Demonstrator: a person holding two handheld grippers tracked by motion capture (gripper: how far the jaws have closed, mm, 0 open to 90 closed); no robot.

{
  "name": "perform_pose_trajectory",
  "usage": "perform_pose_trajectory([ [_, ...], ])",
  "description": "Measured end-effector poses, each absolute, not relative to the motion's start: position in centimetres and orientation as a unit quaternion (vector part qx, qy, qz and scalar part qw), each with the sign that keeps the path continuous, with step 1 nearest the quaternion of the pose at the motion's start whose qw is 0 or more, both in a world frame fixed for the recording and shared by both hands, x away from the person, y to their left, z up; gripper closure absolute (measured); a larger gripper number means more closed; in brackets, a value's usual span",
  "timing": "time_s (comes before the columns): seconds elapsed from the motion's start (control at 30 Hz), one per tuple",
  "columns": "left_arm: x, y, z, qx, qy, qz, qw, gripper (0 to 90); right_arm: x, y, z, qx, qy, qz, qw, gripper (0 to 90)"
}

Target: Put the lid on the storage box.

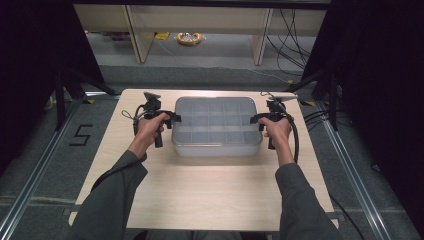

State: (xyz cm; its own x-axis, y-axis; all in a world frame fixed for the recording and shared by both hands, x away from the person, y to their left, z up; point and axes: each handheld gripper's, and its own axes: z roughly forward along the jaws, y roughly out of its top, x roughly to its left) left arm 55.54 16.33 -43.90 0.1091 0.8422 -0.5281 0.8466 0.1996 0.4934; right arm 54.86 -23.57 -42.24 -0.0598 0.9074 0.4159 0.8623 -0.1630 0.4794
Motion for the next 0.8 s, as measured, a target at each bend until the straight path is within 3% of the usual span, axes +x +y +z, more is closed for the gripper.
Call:
perform_pose_trajectory([
  [0.43, 55.5, 15.9, -43.9, 0.641, 0.661, 0.004, 0.389, 51.5, 54.5, -23.6, -42.3, 0.681, 0.65, 0.336, 0.041, 48.7],
  [0.5, 55.5, 16.0, -43.8, 0.635, 0.667, -0.002, 0.389, 46.5, 54.5, -23.9, -42.0, 0.674, 0.658, 0.331, 0.047, 48.1],
  [0.57, 55.5, 16.1, -43.7, 0.627, 0.671, -0.001, 0.396, 45.9, 54.3, -23.9, -42.0, 0.675, 0.646, 0.354, 0.042, 46.4],
  [0.6, 55.5, 16.2, -43.6, 0.626, 0.673, 0.003, 0.394, 45.9, 54.4, -24.3, -41.8, 0.662, 0.665, 0.34, 0.061, 46.2],
  [0.8, 55.3, 16.5, -43.4, 0.624, 0.673, 0.003, 0.397, 46.6, 54.0, -24.3, -41.1, 0.683, 0.647, 0.336, 0.048, 45.8],
])
